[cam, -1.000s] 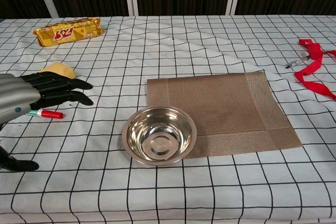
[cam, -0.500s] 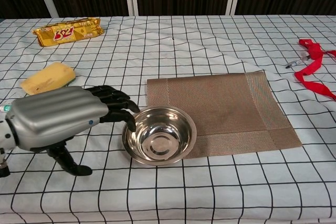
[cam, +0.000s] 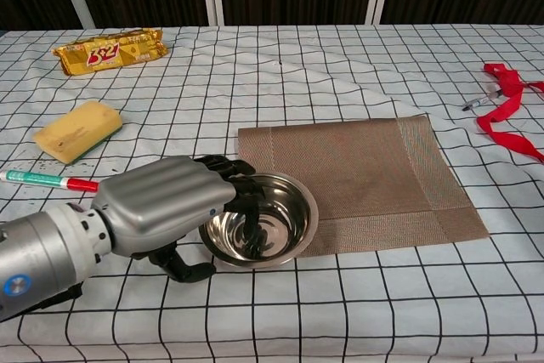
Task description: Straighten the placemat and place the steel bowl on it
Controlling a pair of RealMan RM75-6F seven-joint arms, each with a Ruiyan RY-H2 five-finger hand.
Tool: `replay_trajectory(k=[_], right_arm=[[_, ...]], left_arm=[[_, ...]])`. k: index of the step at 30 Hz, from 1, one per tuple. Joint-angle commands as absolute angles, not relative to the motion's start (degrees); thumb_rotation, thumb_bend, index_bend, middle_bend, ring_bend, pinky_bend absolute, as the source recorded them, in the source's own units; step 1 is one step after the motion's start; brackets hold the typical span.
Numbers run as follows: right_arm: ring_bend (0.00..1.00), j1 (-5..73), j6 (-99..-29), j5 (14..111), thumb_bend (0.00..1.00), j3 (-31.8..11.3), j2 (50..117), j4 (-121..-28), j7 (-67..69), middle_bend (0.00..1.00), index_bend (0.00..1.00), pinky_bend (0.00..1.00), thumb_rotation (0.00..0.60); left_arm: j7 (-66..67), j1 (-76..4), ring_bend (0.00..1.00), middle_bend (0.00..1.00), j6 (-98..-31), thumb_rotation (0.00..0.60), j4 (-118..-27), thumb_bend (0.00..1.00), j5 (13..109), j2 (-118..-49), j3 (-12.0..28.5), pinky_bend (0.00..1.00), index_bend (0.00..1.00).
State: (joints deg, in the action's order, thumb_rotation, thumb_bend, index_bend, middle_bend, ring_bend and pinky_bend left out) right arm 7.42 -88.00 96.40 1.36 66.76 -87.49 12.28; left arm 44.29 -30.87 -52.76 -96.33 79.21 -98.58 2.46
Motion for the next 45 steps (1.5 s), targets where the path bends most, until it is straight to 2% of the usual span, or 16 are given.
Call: replay_trajectory(k=[1,12,19,24,36,45], right_arm=[[0.00,7.4,-87.9,96.4,0.12,1.3,66.7,-87.6,12.2,0.00,0.08,0.17,0.600],[0.00,7.4,-87.8,96.3,0.13,1.2,66.6,-87.8,12.5,0.00,0.08,0.17,0.600],[0.00,7.3,-87.8,96.4,0.13,1.3,66.5,-87.9,12.7,0.00,0.08,0.17,0.600],[0.00,7.2,-87.9,96.4,0.13,1.2,66.4,-88.1,12.8,0.00,0.08,0.17,0.600],[0.00,7.2,-87.8,96.5,0.13,1.2,66.4,-88.2,12.5,0.00,0.08,0.17,0.600],[0.00,7.2,-87.7,96.4,0.13,1.1,66.4,-88.3,12.2,0.00,0.08,0.17,0.600]], left_arm=[[44.4,-31.4,0.04,0.19,-53.3,0.600,-95.0,0.33,78.6,-99.9,2.4,0.10,0.42],[45.4,-32.8,0.06,0.23,-54.3,0.600,-92.0,0.48,77.3,-102.7,2.5,0.12,0.53],[45.8,-32.8,0.06,0.24,-56.5,0.600,-92.8,0.51,78.2,-101.0,2.2,0.12,0.57],[45.1,-32.5,0.06,0.24,-58.7,0.600,-94.7,0.51,79.3,-97.5,2.5,0.12,0.57],[41.2,-29.9,0.06,0.24,-64.1,0.600,-97.5,0.51,80.4,-83.9,2.7,0.12,0.57],[35.4,-25.8,0.06,0.24,-66.9,0.600,-96.5,0.51,82.0,-76.4,-1.6,0.12,0.57]])
